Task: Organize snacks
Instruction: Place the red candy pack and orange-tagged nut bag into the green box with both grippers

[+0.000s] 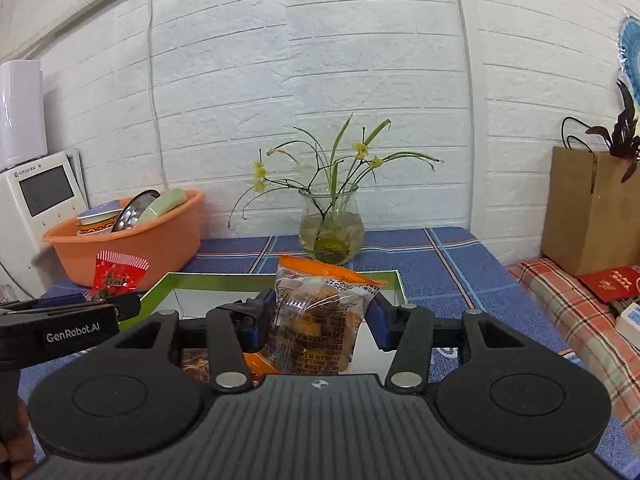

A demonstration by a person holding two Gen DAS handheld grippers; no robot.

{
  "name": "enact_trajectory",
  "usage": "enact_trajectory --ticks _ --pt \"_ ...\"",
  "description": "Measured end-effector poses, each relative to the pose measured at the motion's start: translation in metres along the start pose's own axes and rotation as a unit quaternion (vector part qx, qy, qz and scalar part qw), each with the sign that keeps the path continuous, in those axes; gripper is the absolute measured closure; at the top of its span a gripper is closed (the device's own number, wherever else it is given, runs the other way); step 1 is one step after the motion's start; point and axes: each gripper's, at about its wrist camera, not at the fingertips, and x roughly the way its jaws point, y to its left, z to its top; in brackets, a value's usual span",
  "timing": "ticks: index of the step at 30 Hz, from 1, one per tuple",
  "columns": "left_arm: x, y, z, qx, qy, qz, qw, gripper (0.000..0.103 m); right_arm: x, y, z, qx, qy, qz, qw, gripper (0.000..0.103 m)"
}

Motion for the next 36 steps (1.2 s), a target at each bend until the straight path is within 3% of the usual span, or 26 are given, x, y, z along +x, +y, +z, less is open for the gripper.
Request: enact_trajectory --ticks 6,22,25,28,36 --pt "0.005 -0.005 -0.005 0.012 0.003 0.000 0.9999 0.042 0.018 -0.013 -0.011 0.045 0.029 0.034 0.998 0.021" --pt "0.018 -0.013 -0.015 0.029 0.028 -0.011 0.9991 0.041 0.032 -0.020 -0.020 0.049 0.063 0.015 0.997 0.020" --pt "0.020 -0.014 -0.016 0.031 0.032 -0.012 0.9989 0.040 0.036 -0.022 -0.021 0.058 0.079 0.022 0.995 0.014" --pt "0.020 -0.015 -0.017 0.034 0.028 -0.009 0.9990 0.038 0.036 -0.022 -0.021 0.066 0.082 0.018 0.994 0.005" --pt "0.016 -0.012 -0.013 0.018 0.024 0.007 0.9995 0.020 0.026 -0.027 -0.015 0.065 0.053 0.007 0.996 0.004"
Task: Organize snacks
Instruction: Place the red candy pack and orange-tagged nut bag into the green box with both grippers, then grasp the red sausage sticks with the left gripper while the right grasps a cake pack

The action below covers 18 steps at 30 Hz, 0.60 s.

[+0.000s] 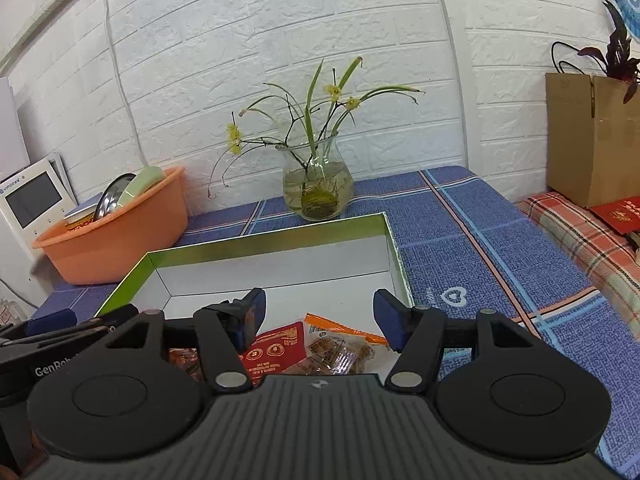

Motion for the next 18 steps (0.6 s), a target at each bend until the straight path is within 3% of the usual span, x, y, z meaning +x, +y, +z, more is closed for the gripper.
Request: enact_trajectory --ticks 2,4,5,10,13,15,18 --pt "0.002 0.002 0.001 -0.008 0.005 0.005 0.9999 0.018 -0.002 -0.003 0.002 0.000 -0.005 -0.003 1.000 0.003" --pt "0.001 0.004 0.001 -0.010 0.004 0.009 0.9999 0.010 -0.005 -0.006 0.005 0.004 -0.010 -0.003 1.000 0.003" --pt "0.000 0.005 0.002 -0.010 -0.001 0.013 0.9999 0.000 -0.007 -0.008 0.006 0.007 -0.013 -0.002 1.000 0.003" --pt "-0.022 0.009 0.012 0.009 -0.024 0.013 0.9996 0.000 -0.024 -0.019 0.015 0.033 -0.022 0.022 0.999 0.002" --pt "-0.049 0.018 0.013 0.022 -0.029 -0.003 0.9993 0.000 -0.047 -0.027 0.014 0.046 -0.014 0.067 0.997 0.002" --pt "-0.069 0.027 0.006 0.039 -0.033 -0.015 0.9986 0.000 -0.064 -0.033 0.009 0.037 0.002 0.107 0.994 0.002" --pt "-0.096 0.044 -0.008 0.047 -0.022 -0.019 0.9985 0.000 -0.091 -0.040 -0.004 0.003 0.020 0.128 0.992 0.002"
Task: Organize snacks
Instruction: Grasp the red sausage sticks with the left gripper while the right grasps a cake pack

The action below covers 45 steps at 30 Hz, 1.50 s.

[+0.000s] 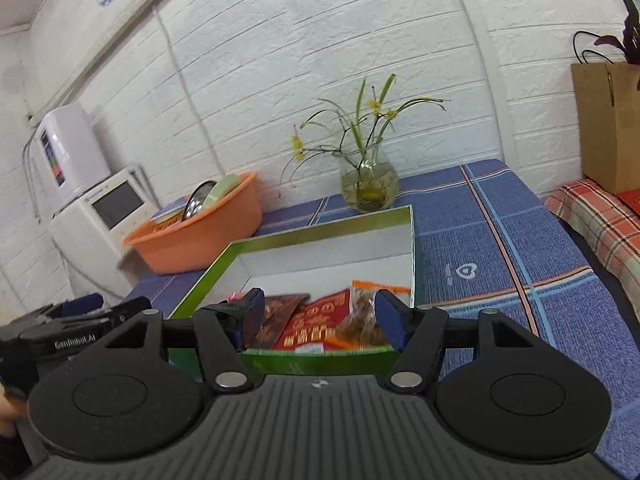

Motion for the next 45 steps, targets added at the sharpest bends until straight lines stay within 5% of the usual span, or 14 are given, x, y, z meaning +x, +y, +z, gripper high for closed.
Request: enact_trajectory --ticks 5,12,21,28,31,34,37,38,45 --pt "-0.049 0.019 -0.041 -0.023 0.010 -0.027 0.9993 0.000 -0.040 0.003 -0.037 -0.040 0.022 0.010 0.999 0.000" --pt "-0.090 0.016 -0.094 0.023 0.060 -0.106 0.9923 0.000 -0.063 0.004 -0.071 -0.082 0.045 -0.009 0.996 0.000" --pt "-0.077 0.003 -0.115 0.089 0.083 -0.137 0.9830 0.000 -0.042 -0.010 -0.090 -0.087 0.110 -0.043 0.989 0.000" --pt "-0.064 -0.012 -0.130 0.117 0.144 -0.215 0.9589 0.000 -0.029 -0.009 -0.095 -0.055 0.120 -0.022 0.991 0.000" --pt "-0.066 -0.018 -0.132 0.119 0.140 -0.225 0.9570 0.000 -0.024 -0.001 -0.097 -0.075 0.124 -0.025 0.989 0.000" --pt "-0.065 -0.019 -0.131 0.108 0.142 -0.225 0.9577 0.010 -0.022 0.002 -0.099 -0.092 0.120 -0.038 0.988 0.013" --pt "-0.070 -0.017 -0.126 0.091 0.148 -0.229 0.9578 0.048 -0.024 0.003 -0.099 -0.099 0.121 -0.048 0.987 0.017" --pt "-0.074 -0.017 -0.124 0.088 0.150 -0.228 0.9579 0.068 -0.026 0.003 -0.098 -0.099 0.121 -0.052 0.986 0.017" --pt "-0.094 -0.010 -0.125 0.065 0.169 -0.230 0.9562 0.070 -0.048 -0.005 -0.101 -0.067 0.106 -0.070 0.990 0.018"
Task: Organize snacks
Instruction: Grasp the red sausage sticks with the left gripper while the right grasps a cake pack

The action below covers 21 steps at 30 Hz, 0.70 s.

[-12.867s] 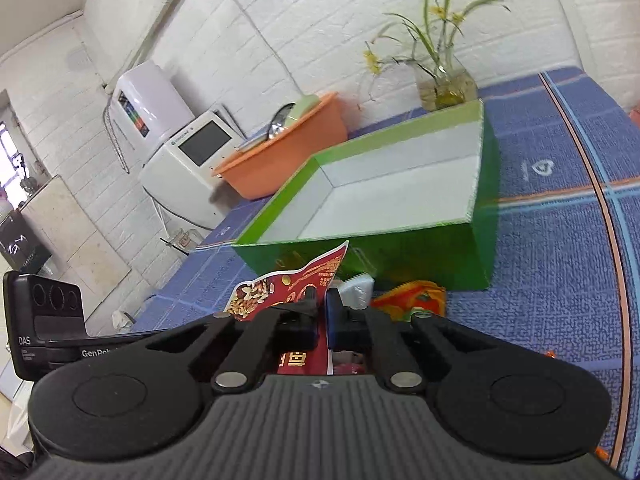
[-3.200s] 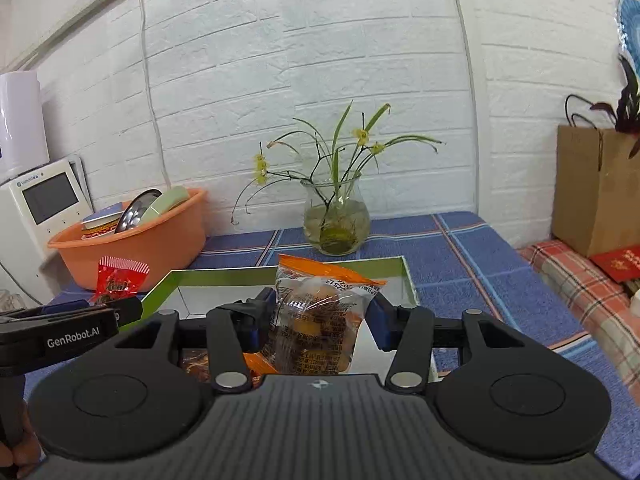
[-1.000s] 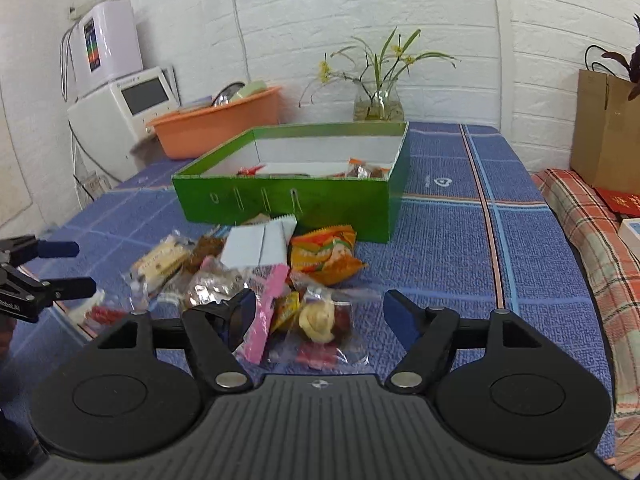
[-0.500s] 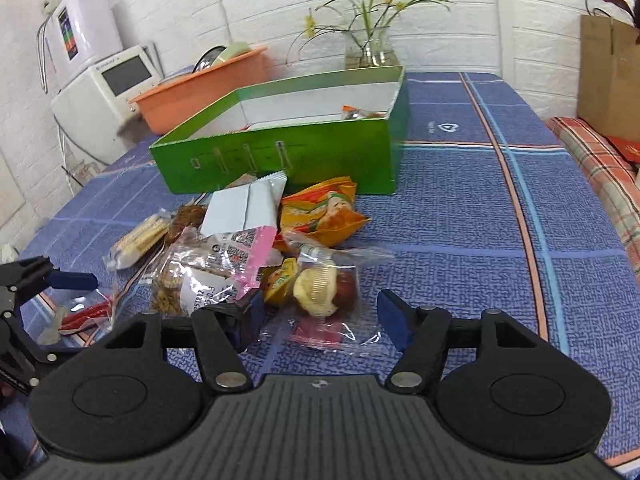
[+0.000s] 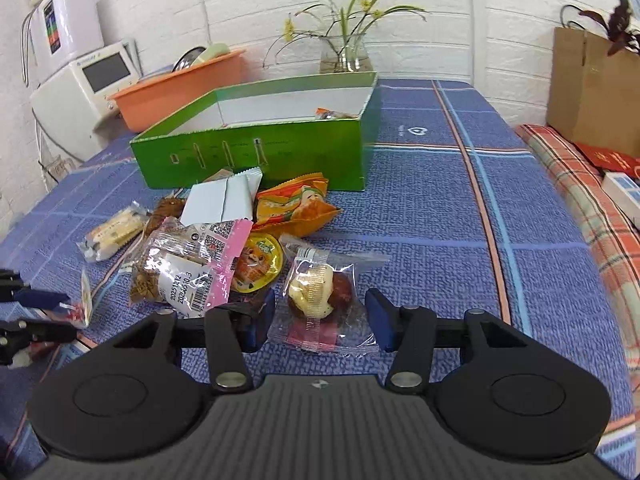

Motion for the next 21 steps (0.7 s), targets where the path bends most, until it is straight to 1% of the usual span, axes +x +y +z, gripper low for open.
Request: enact_trajectory --ticks 4,8,11,13,15,18,21 --pt "-0.006 0.002 -0.007 -0.027 -0.005 0.005 0.9996 0.070 -0.015 0.000 -0.002 0.029 -0.026 0.011 0.999 0.019" --pt "-0.015 0.006 -0.011 -0.050 -0.011 0.017 0.9986 0.070 -0.025 0.009 -0.001 0.052 -0.045 0.046 0.997 0.021" --pt "-0.023 0.009 -0.012 -0.068 -0.022 0.027 0.9970 0.070 -0.029 0.020 -0.001 0.056 -0.047 0.076 0.994 0.022" --pt "-0.028 0.011 -0.010 -0.076 -0.032 0.033 0.9960 0.070 -0.030 0.030 0.000 0.044 -0.047 0.090 0.994 0.022" --pt "-0.033 0.011 -0.005 -0.082 -0.049 0.041 0.9945 0.070 -0.029 0.040 0.002 0.031 -0.049 0.100 0.993 0.022" --pt "-0.037 0.013 0.014 -0.078 -0.084 0.066 0.9912 0.070 -0.025 0.055 0.009 0.002 -0.056 0.109 0.993 0.022" --pt "-0.036 0.017 0.036 -0.079 -0.120 0.088 0.9858 0.070 -0.019 0.063 0.020 -0.011 -0.067 0.117 0.991 0.022"
